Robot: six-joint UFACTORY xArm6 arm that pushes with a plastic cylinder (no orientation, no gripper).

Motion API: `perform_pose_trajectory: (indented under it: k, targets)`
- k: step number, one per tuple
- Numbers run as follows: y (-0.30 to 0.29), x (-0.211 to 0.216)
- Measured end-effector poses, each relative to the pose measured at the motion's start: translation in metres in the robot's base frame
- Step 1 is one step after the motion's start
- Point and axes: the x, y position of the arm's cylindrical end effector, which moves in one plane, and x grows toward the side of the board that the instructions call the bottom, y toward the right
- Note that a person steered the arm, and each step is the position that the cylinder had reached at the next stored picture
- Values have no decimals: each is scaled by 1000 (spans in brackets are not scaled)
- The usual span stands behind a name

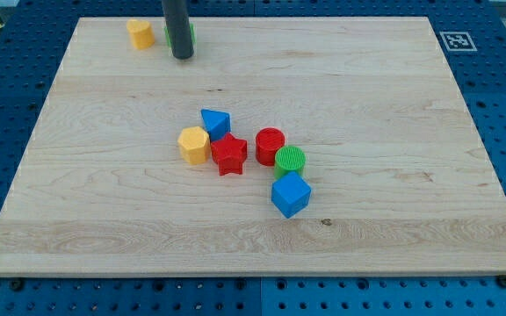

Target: Push the green star into the yellow heart

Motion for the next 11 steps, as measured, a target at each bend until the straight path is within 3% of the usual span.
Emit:
perform_pose_trajectory:
  k: [2,4,7,9,11]
  targets:
    - [40,22]
    - [77,5]
    - [37,-38]
    - [-10,-38]
    - [5,-37]
